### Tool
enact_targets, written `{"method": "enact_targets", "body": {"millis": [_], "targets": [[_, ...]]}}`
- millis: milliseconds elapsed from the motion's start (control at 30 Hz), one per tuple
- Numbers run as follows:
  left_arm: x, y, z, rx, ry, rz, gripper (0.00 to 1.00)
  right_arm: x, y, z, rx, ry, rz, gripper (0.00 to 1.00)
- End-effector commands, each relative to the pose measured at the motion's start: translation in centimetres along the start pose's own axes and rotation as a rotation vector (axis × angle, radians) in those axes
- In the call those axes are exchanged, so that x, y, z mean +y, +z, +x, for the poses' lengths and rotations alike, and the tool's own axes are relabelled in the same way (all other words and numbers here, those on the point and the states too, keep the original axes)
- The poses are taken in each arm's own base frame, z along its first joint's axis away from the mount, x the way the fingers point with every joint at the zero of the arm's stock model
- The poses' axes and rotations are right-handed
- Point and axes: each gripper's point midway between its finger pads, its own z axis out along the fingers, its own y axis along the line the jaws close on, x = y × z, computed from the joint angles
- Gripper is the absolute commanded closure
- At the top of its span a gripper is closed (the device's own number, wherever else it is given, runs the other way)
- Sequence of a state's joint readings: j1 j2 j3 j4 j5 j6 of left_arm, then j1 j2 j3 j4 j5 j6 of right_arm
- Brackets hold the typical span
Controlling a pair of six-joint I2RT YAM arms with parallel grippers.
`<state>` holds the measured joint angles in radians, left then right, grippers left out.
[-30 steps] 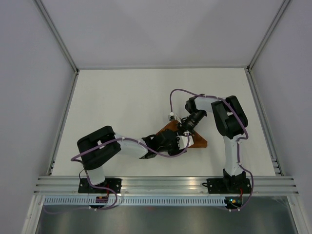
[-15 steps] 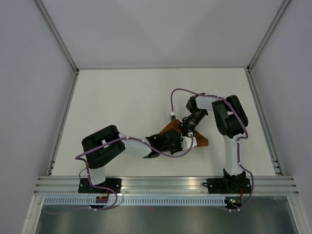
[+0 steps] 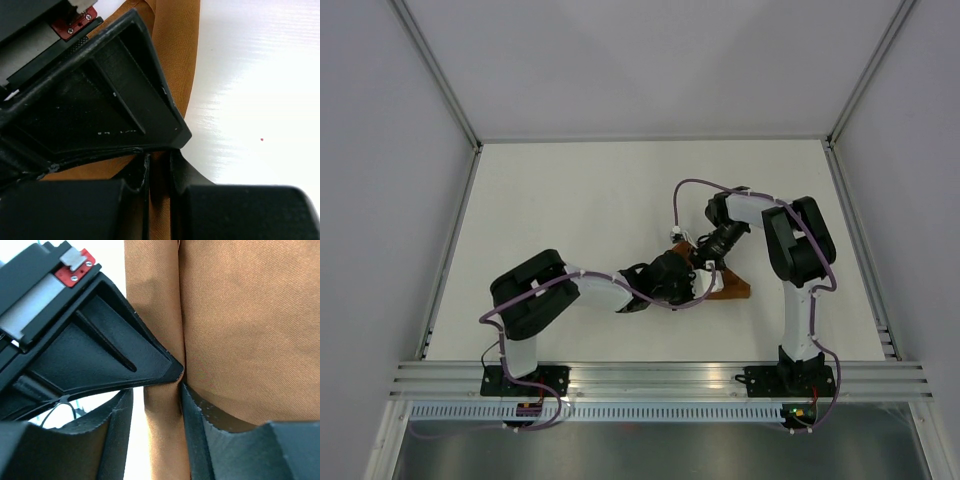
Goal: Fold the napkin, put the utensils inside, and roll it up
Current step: Roll the napkin with the utensil
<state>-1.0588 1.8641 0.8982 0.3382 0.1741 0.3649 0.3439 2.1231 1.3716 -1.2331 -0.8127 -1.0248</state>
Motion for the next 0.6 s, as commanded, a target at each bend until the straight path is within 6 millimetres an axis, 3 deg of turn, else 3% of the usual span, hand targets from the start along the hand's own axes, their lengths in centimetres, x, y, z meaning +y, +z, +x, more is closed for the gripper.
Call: {"method": "enact_targets", "body": {"millis": [0, 300, 567], "targets": [[-2.8, 0.3, 5.0, 0.145, -0.106, 0.136, 0.98, -2.2, -2.1, -2.9, -0.073, -0.146, 0.129, 0.5], [-2.9, 0.2, 5.9, 0.169, -0.219, 0.242, 0.98, -1.9, -6.1, -4.9, -0.194, -0.142, 0.219, 0.47], [-2.9, -0.1, 6.1, 0.188, -0.371, 0.36, 0.98, -1.7, -9.8, -4.8, -0.323, -0.176, 0.327, 0.47]]}}
